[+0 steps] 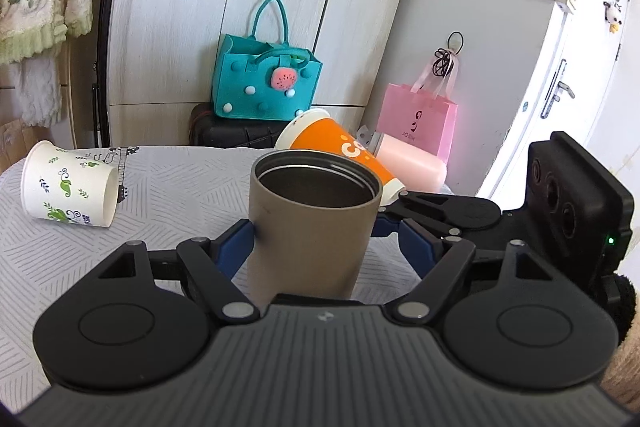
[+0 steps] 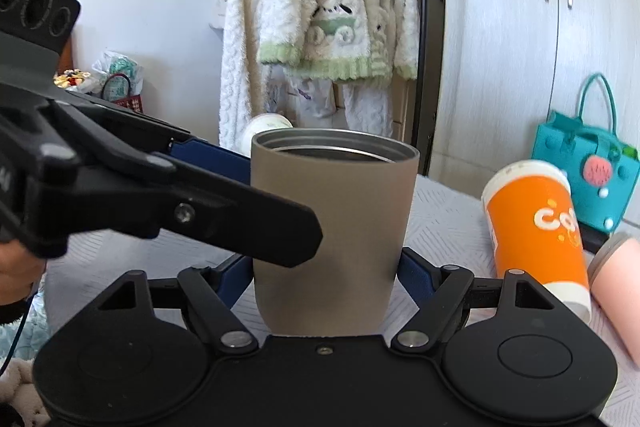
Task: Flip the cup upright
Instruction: 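Set the tumbler upright on the table and open the right gripper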
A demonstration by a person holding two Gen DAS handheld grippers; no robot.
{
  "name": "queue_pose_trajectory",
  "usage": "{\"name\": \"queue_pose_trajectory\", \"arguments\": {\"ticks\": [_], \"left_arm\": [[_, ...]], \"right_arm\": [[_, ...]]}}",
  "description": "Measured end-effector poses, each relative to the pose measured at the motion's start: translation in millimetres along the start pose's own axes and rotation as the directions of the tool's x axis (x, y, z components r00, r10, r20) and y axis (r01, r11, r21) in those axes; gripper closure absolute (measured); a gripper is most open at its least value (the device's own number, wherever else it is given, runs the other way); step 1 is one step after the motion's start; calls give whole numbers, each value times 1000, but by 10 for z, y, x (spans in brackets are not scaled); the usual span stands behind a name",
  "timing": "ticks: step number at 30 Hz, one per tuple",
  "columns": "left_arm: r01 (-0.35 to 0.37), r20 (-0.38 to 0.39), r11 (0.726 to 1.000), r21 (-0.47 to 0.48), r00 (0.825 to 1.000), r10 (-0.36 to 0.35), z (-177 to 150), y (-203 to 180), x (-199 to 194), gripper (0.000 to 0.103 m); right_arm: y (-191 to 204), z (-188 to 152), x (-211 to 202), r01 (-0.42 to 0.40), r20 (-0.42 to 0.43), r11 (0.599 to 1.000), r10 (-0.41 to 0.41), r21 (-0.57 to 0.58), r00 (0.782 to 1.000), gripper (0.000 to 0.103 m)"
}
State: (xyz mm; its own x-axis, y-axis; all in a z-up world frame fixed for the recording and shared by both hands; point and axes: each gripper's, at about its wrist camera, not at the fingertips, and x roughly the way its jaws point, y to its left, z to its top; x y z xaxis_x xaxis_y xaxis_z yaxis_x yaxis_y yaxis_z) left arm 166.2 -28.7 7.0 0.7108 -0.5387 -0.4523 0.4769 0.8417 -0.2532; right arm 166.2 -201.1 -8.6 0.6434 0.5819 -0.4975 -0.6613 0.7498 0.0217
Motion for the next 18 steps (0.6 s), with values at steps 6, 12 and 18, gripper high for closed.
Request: {"name": "queue_pose_trajectory", "arguments": {"ticks": [6,12,18], "left_arm": [[12,18,999,41,1000,-13,-87,-46,42,24],[2,18,997,75,1000,-3,-131,-134,12,24],[-18,42,999,42,999,16,-150,-103,-43,23]], "right_arm": [[-2,-69,46,29,19,999,-28,-18,999,21],[8,-85,26,43,10,998,-42,-36,999,21],[101,-95,-40,91,17,992,-90,-87,996,15]]}}
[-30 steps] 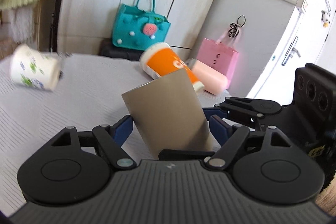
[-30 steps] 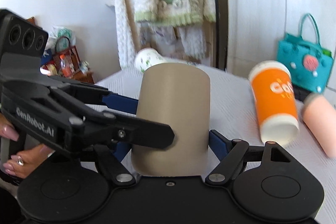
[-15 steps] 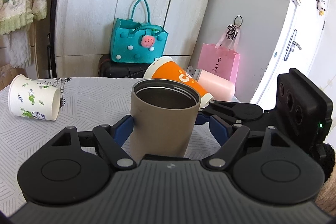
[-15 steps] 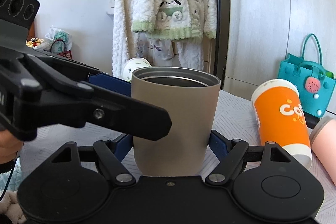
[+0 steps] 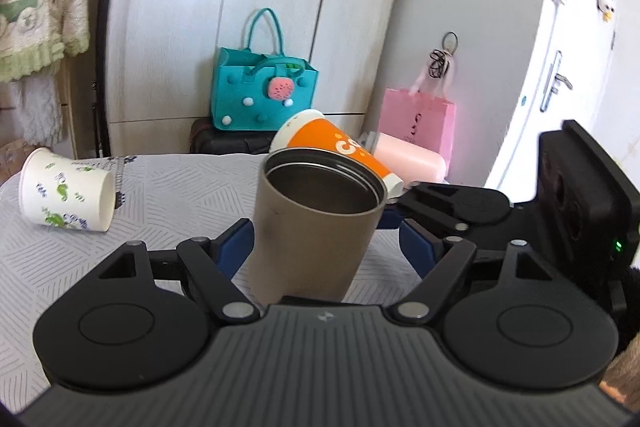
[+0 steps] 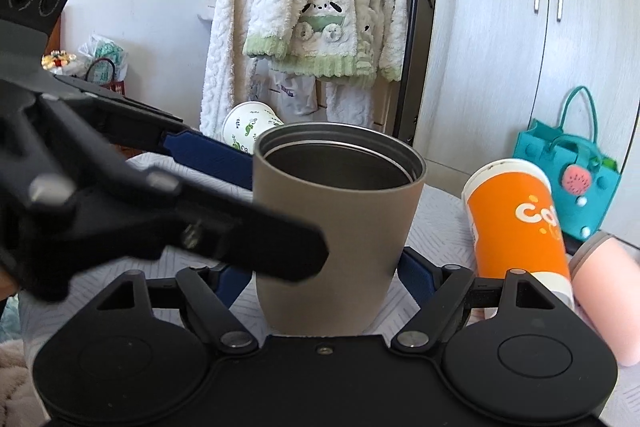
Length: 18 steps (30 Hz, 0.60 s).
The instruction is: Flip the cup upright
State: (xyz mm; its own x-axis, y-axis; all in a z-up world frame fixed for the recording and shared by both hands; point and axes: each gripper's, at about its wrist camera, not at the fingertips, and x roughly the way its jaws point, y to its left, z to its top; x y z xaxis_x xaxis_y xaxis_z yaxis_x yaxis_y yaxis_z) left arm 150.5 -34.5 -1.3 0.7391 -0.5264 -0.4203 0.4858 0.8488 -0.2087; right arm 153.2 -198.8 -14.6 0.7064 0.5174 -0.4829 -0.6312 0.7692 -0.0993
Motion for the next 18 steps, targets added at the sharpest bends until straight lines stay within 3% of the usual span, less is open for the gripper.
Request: {"name": "queue_pose_trajectory", "arguments": {"ticks": [14,18], "left_arm": [[-107,27,994,6,994,107,57,-148,-512,15],[-140,45,990,18,989,139,88,-234,-703,10]], "right_arm": [[138,54,-701,99,55,994,-100,36,993,14],[230,111,-964,119,94,992,-121,34,988,8]]}}
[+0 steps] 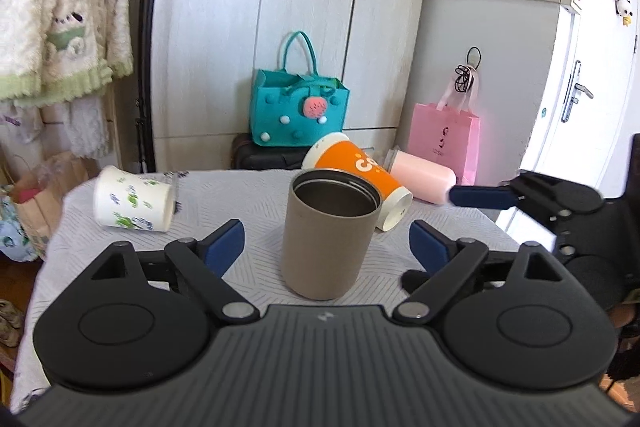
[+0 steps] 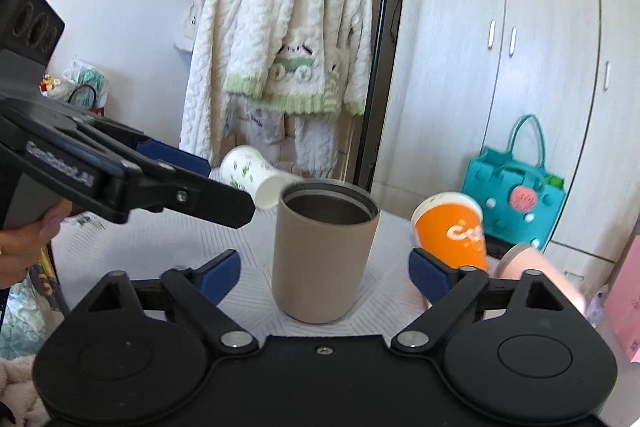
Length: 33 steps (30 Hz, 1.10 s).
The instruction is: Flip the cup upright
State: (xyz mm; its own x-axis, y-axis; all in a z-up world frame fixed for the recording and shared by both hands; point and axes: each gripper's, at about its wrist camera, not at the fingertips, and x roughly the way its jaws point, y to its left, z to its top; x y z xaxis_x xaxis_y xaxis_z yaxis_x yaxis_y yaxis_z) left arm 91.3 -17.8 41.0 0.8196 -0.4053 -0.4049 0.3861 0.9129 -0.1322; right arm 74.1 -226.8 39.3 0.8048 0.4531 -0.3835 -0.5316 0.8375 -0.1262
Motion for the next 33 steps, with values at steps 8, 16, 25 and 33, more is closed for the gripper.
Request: {"name": "queue_pose_trajectory", "arguments": {"ticks": [8,16,25,33], "left_arm": [[-70,13,997,-8,997,71,-79,-44,-395,5],[-115,12,993,-28,993,115,-238,-79,-680,5],[-177,47,984,-30,983,178,-394,-201,-900,0],[-233,103,972,-32,966,235,-602,-270,-993,0]], "right_arm": [[111,-8,-407,47,65,997,-51,63,997,6],[179,-194,-522,137,44,979,-145,152,989,4],[306,-274,-750,338,-22,908,-344,247,939,0],[517,-349,-998,396,18,879,-415,265,910,0]]}}
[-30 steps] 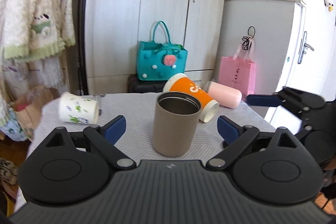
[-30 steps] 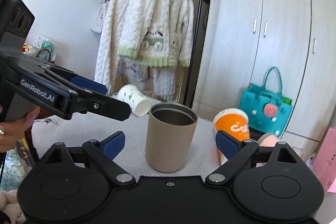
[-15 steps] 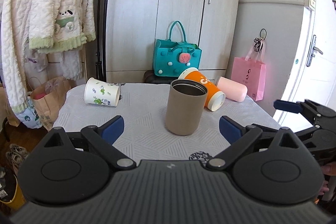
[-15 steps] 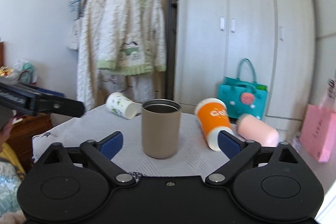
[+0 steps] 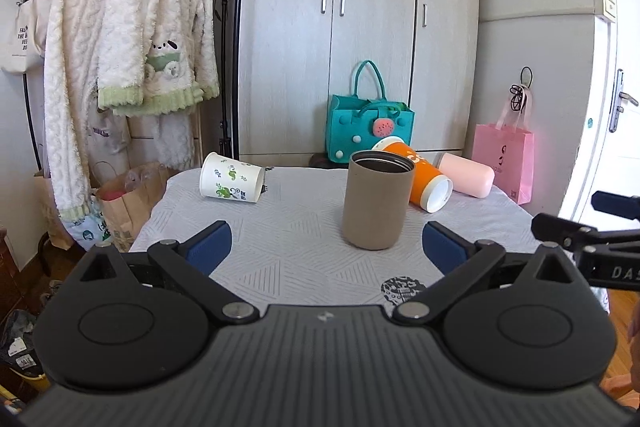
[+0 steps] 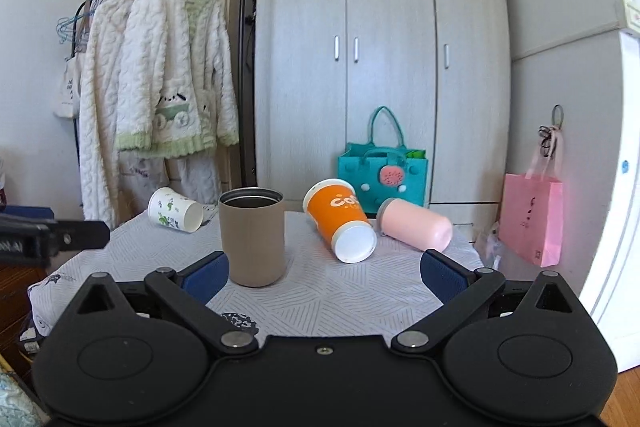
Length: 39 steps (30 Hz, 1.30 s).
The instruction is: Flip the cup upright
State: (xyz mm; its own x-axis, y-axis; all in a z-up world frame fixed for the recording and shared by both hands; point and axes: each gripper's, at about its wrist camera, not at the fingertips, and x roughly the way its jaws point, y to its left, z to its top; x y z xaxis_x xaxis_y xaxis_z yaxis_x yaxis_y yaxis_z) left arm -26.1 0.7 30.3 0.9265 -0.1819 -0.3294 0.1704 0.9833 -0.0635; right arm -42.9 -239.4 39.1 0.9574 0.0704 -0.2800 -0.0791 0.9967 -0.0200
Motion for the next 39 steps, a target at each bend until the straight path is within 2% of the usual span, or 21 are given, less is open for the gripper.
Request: {"name": "queue_pose_trajectory", "arguments": {"ticks": [5,10,17,23,32,39], "left_arm": [[32,42,999,-28,999,-30,-147,42,-36,0],[19,101,998,-59,995,-13,-276,64,-43,0],[-50,96,997,-60,994,55,-331,91,10,0],[-66,64,995,-79,995,71,-325,90,43,0],[-103,68,994,-42,992,106,-356,56,30,0],[-77,50,996,-43,996,79,-348,18,42,0]], "right_arm": [[60,-83,-110,38,42,999,-39,16,998,0],[133,-194,-98,110,86,993,-113,46,990,0],[145,-276,-63,147,76,987,-153,71,985,0],[200,-339,-76,170,67,984,-174,59,982,0],[202,-335,-94,166,65,984,-170,59,983,0],[247,-354,-101,202,62,979,-203,32,977,0]]}}
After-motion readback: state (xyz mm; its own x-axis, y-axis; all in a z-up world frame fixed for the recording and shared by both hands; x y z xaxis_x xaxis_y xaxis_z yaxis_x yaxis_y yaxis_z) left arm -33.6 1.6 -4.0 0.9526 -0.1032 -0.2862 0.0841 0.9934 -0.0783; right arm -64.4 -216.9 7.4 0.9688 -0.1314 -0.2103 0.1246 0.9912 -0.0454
